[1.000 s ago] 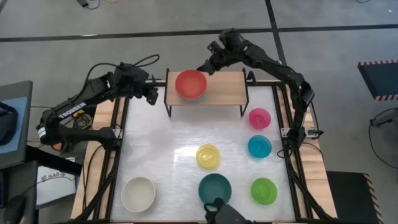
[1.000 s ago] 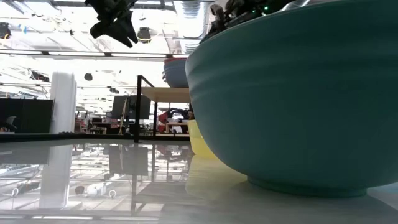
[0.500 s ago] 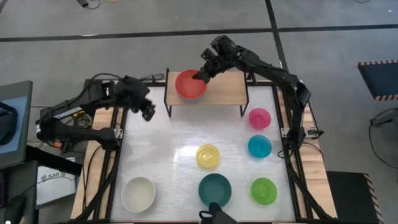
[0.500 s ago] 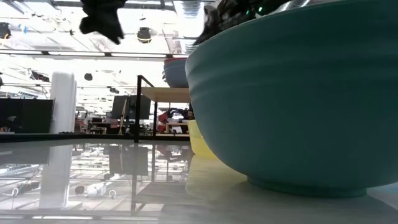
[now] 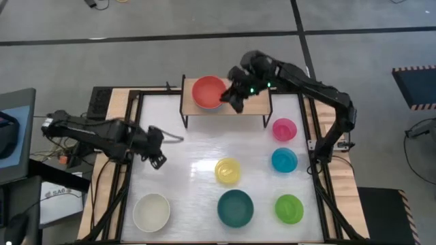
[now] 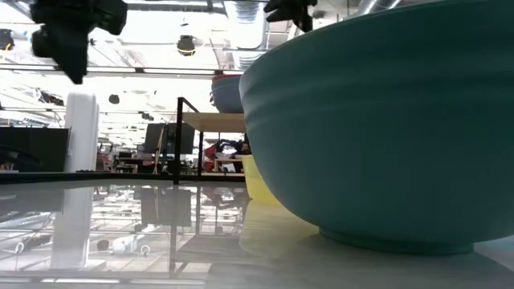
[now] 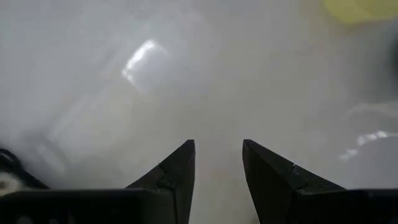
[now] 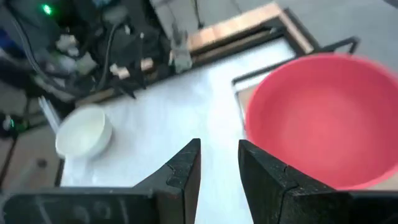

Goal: Place and stack bowls onto a shelf
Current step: Stack the white bowl on top of the orange bowl on the shelf

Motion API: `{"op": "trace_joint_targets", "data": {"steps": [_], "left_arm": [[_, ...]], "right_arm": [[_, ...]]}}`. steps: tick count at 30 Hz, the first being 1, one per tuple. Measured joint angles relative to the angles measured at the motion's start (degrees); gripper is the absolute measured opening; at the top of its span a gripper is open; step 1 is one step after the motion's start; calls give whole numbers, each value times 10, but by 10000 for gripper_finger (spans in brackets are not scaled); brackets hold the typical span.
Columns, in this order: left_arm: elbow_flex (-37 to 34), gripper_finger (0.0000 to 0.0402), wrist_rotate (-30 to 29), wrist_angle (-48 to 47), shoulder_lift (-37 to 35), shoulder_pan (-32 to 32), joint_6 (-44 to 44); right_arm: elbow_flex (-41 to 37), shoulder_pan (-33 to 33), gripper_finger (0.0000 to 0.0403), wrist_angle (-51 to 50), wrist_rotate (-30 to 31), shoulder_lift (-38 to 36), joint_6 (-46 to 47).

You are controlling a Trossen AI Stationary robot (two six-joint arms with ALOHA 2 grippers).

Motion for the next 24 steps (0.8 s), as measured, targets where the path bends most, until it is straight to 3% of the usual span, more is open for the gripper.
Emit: {"op": "trace_joint_targets", "data": {"steps": [7, 11, 15, 19, 24], "left_arm": [[-34, 118, 19, 22, 24, -107, -51], [-48, 118, 28, 21, 23, -139, -49], [-59, 118, 52, 26, 21, -159, -46], [-87, 118, 96, 102, 22, -198, -45], [-125, 118, 95, 179, 22, -261, -46]], "right_arm": [[-62, 101, 132, 58, 14, -7, 39], [-105, 144, 132, 105, 23, -11, 92], [-127, 182, 132, 121, 70, -11, 143], [-142, 204, 132, 145, 102, -11, 201], [-144, 221, 132, 147, 138, -12, 254]]}}
